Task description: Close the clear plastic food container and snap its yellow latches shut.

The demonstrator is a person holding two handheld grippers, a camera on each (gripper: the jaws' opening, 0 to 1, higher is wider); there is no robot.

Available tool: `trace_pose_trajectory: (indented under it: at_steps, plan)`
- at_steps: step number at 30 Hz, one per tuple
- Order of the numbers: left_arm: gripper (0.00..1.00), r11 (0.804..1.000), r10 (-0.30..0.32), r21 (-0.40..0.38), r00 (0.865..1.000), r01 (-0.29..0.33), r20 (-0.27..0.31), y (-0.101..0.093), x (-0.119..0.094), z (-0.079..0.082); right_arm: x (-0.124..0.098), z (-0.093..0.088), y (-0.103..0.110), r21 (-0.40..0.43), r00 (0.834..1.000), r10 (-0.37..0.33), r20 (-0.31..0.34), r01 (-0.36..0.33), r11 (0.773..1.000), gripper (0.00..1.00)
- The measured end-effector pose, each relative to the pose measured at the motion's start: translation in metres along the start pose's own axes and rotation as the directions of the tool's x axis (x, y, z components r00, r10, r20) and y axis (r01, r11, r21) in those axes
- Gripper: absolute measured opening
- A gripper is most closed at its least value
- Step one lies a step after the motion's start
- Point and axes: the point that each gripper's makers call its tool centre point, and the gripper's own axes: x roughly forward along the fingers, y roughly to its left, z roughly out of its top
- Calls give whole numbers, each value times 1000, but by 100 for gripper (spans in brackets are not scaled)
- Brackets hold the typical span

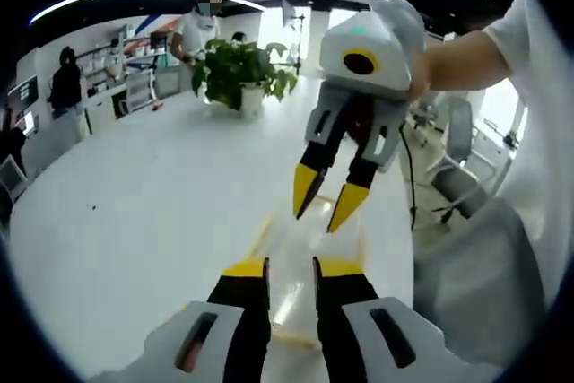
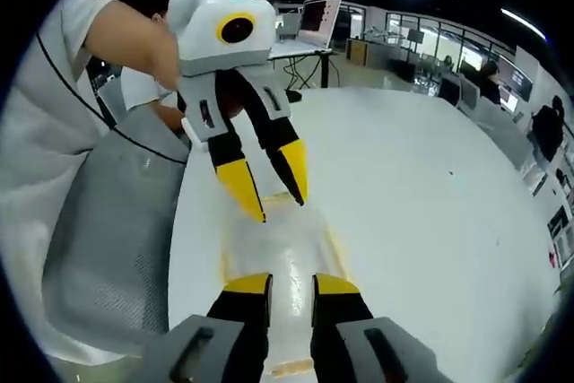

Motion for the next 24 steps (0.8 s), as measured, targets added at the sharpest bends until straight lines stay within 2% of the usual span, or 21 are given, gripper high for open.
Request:
trace_pose_trajectory:
  at_steps: [2, 5, 8, 10, 12, 16, 17, 24]
  plan:
    - [14, 1000, -1, 0, 1000, 1, 2, -1, 2, 0, 2, 0, 1, -22, 1000, 6, -10, -6, 1000, 17]
    - [7, 1000, -21, 18, 1000, 21, 10, -5, 3, 3, 5, 1, -2, -39, 1000, 10, -12, -10, 999, 15]
    - [5, 998, -41, 46, 999, 40, 9, -10, 8, 3, 8, 2, -5, -40, 1000, 12, -14, -12, 999, 13]
    - [4, 995, -42, 88, 999, 43, -10, -12, 11, 0, 8, 4, -4, -44, 1000, 18, -12, -19, 999, 11]
    - [4, 994, -49, 97, 999, 51, -17, -14, 14, -2, 9, 5, -5, -53, 1000, 17, -9, -18, 998, 12]
    - [1, 989, -70, 128, 997, 73, -27, -21, 20, -3, 11, 5, -6, -64, 1000, 24, -13, -25, 998, 8]
    - [0, 984, -80, 157, 996, 85, -35, -24, 22, -4, 12, 5, -7, -67, 1000, 24, -12, -25, 997, 9]
    - [0, 968, -114, 213, 990, 130, -85, -37, 30, -15, 17, 4, -10, -81, 999, 26, -25, -28, 996, 8]
